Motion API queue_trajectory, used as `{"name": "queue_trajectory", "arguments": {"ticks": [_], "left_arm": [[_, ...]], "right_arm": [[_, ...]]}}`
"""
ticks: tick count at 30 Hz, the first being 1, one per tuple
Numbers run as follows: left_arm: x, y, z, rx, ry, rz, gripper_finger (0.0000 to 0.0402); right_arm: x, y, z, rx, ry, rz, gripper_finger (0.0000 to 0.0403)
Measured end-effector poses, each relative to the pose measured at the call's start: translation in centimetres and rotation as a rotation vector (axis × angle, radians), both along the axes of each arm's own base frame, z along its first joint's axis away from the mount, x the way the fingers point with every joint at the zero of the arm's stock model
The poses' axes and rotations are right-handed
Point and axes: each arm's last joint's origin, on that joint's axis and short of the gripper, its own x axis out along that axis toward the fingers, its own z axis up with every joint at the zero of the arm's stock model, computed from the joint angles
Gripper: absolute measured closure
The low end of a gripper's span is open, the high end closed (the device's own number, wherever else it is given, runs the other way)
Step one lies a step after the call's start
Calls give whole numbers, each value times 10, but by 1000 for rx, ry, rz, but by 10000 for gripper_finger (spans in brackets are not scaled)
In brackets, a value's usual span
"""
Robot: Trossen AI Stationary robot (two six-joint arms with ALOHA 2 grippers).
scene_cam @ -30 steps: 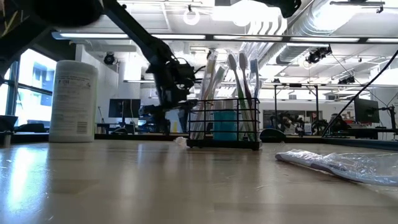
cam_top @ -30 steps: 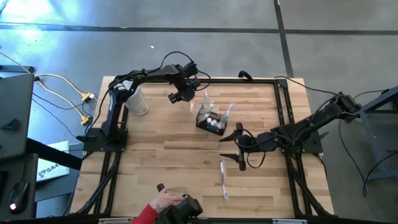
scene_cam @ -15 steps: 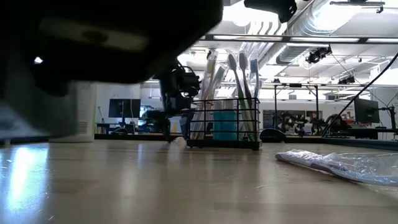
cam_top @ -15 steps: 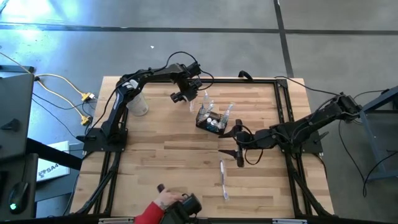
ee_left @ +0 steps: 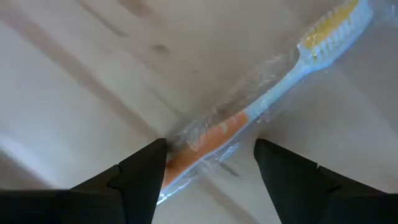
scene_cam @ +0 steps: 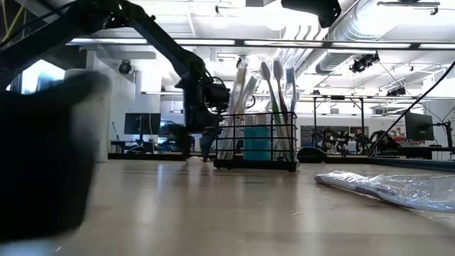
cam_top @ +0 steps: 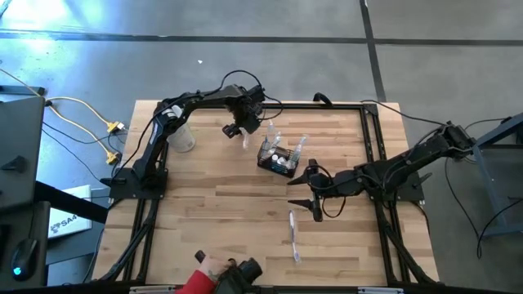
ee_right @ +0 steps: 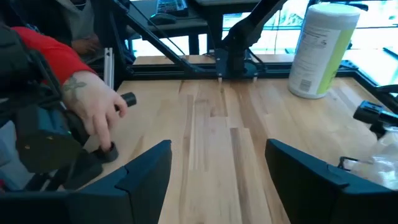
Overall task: Pick & Place toothbrushing station
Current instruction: Put the orange toothbrush into the mesh organizer
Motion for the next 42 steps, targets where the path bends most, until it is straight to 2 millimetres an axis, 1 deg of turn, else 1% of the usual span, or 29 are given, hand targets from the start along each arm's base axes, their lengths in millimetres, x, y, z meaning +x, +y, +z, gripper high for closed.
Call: {"name": "queue_trajectory", "arguments": {"ticks": [4, 9, 16, 20, 22, 24, 33, 42], "left_arm": [[-2, -4, -2, -14, 35, 0, 172], [4, -15, -2, -3, 63, 1, 228], [8, -25, -3, 37, 115, 200, 317], [8, -24, -3, 14, 100, 374, 352], [9, -24, -3, -7, 81, 428, 358], [9, -22, -4, -18, 65, 445, 359], [10, -23, -4, -26, 58, 446, 340], [10, -21, -4, -26, 50, 424, 339]], "right_arm": [[0, 0, 0, 10, 1, 0, 150], [0, 0, -1, 34, 8, -3, 150], [0, 1, 0, 43, 5, 22, 150], [0, 1, 1, 49, -9, 22, 150], [0, 1, 1, 65, -8, 18, 150], [0, 1, 1, 79, -8, 14, 150], [1, 1, 3, 102, -21, 10, 150], [1, 1, 3, 100, -26, 0, 150]]}}
